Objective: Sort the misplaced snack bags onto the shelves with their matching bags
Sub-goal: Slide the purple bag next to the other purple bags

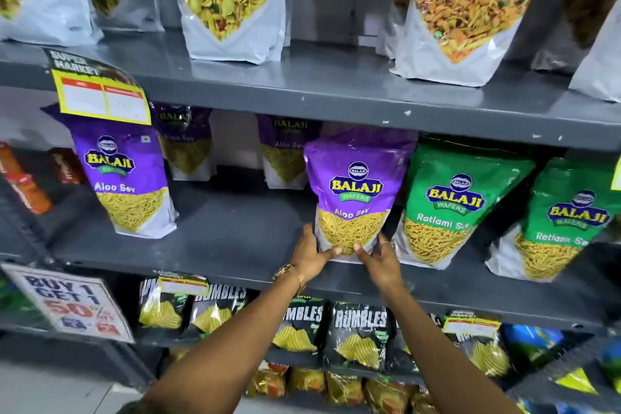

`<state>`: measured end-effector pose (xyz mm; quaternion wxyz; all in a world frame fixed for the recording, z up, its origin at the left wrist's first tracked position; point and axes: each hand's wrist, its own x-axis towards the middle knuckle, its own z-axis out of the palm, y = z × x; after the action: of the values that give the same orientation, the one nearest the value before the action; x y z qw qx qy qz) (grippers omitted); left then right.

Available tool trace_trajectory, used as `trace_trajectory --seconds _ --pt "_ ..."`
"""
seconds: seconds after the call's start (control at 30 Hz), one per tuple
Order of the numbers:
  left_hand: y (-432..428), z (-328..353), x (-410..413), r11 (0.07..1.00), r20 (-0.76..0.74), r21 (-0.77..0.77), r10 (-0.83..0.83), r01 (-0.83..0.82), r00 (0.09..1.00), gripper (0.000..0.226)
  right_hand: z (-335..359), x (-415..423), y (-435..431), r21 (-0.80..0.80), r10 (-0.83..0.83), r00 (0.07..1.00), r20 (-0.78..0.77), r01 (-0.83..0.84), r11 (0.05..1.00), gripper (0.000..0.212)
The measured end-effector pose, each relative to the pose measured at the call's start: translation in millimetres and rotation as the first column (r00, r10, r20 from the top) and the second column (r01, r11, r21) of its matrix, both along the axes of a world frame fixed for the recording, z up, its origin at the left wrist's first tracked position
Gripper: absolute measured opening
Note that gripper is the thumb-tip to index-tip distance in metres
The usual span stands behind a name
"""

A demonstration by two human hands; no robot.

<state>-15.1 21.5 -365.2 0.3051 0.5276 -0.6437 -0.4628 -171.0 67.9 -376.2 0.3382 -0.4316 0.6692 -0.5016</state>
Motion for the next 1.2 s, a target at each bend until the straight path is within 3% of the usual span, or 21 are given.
trace_trajectory --seconds 0.13,0.23,0.3,0.4,0.53,0.67,0.83,1.2 --pt "-3 -2 16 0.999 -0.055 -0.039 0.019 -0.021 0.998 0.09 5 18 -4 0.024 -0.042 0.999 0.013 0.042 0.999 0.044" --pt "-13 -7 44 0.998 -0.051 -0.047 0.029 -0.031 0.998 0.066 1 40 -14 0.033 -0.001 1.0 -0.014 0.002 0.999 0.042" --pt "-19 -12 64 0.996 -0.045 -0.072 0.04 -0.043 0.998 0.069 -2 58 -21 0.013 0.018 1.0 -0.005 -0.018 1.0 0.043" --pt "-30 -16 94 0.982 0.017 -0.166 0.1 -0.096 0.995 0.085 -3 88 -33 -0.005 0.042 0.999 0.007 -0.042 0.999 0.047" --pt "-47 -25 127 0.961 0.121 -0.256 0.142 -0.107 0.982 0.078 -10 124 -44 -0.029 0.061 0.998 -0.019 -0.061 0.998 0.056" --pt "-54 -29 149 0.968 0.146 -0.239 0.119 -0.081 0.982 0.067 -26 147 -53 -0.025 -0.004 1.0 -0.028 0.003 1.0 0.066" --pt "-53 -29 160 0.966 0.105 -0.256 0.072 -0.043 0.992 0.069 -17 165 -53 -0.008 -0.104 0.995 -0.008 0.104 0.995 0.066" --pt "-56 -40 168 0.926 0.239 -0.376 0.073 0.022 0.968 0.07 -22 173 -50 -0.015 -0.149 0.985 -0.084 0.148 0.989 0.062"
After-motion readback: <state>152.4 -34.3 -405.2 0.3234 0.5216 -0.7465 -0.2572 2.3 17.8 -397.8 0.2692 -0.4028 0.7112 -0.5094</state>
